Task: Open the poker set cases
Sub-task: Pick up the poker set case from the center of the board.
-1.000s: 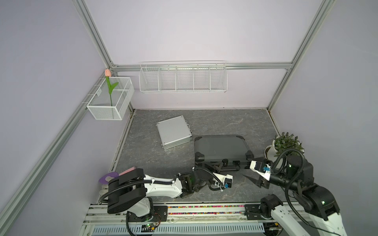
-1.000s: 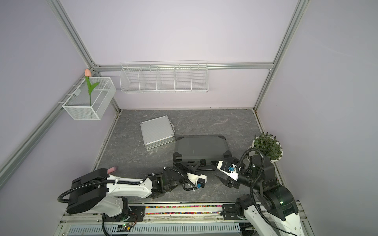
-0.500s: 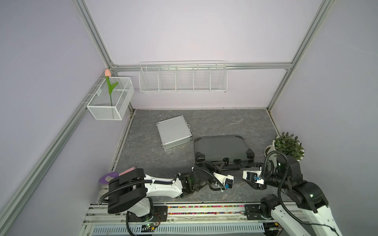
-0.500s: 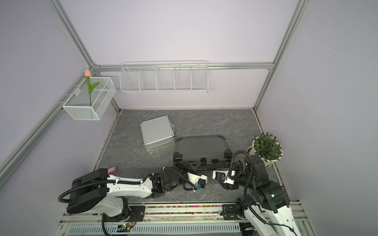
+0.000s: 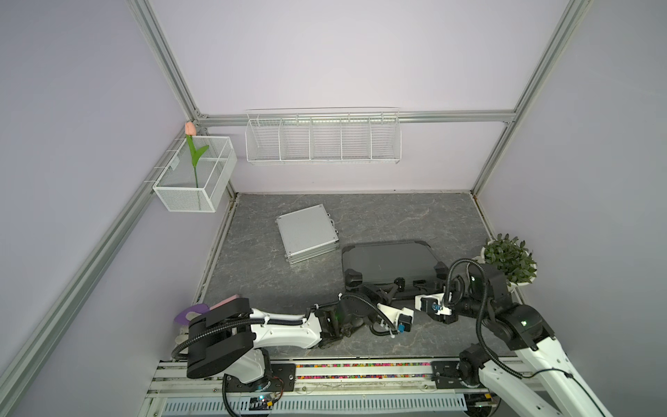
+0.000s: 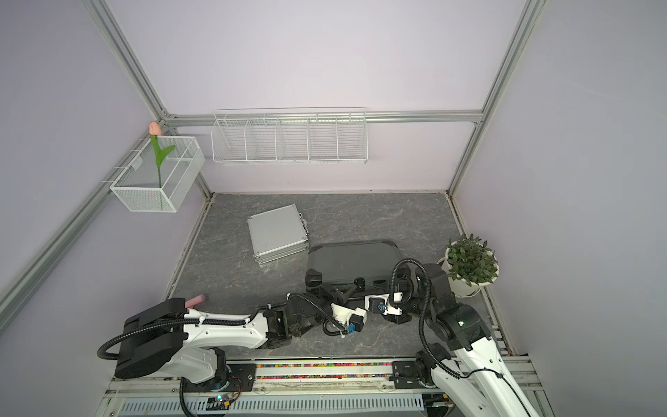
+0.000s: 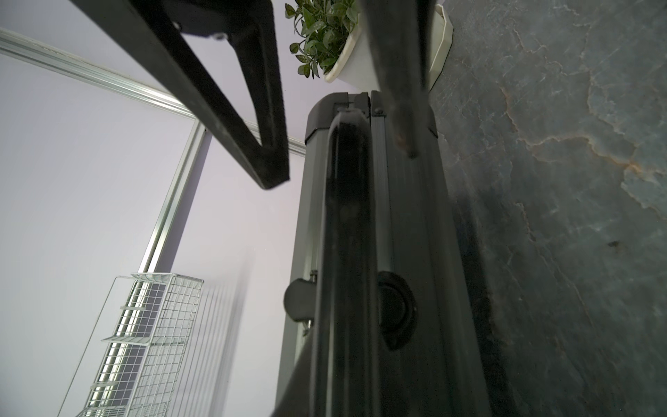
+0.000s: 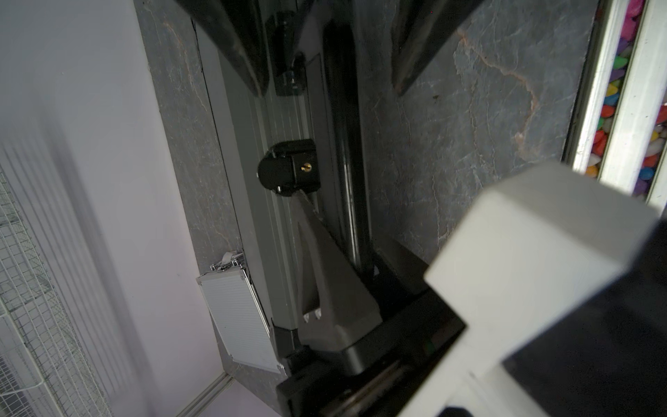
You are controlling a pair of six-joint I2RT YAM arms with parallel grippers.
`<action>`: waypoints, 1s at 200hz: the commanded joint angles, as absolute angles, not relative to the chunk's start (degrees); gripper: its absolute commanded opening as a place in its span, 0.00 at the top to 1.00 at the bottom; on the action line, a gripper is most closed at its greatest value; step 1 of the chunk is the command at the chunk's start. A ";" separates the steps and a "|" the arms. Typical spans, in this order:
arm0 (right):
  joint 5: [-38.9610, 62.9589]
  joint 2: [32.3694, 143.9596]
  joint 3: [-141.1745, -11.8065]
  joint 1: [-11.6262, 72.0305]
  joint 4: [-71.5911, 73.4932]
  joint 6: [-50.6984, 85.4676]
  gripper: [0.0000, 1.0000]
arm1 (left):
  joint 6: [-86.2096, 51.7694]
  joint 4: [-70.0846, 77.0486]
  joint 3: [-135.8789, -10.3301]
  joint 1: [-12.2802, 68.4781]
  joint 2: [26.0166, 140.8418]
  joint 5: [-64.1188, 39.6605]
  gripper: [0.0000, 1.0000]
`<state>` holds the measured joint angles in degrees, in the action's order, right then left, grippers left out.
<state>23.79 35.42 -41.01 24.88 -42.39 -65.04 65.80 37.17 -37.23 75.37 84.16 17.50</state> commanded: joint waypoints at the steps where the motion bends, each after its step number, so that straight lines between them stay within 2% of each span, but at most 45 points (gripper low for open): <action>1: 22.21 37.13 -39.84 26.66 -39.00 -66.32 0.45 | 66.26 55.78 -44.87 76.11 77.80 13.90 1.00; 87: 13.95 39.62 -37.67 27.38 -31.79 -67.21 0.51 | 66.81 52.84 -44.79 75.67 75.40 12.76 1.00; 200: 16.86 37.84 -37.37 29.16 -30.39 -67.68 0.60 | 64.71 53.17 -44.25 73.97 76.79 11.95 1.00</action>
<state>14.63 38.35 -38.11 28.03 -31.24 -67.00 65.17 34.30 -38.79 73.87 81.06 13.63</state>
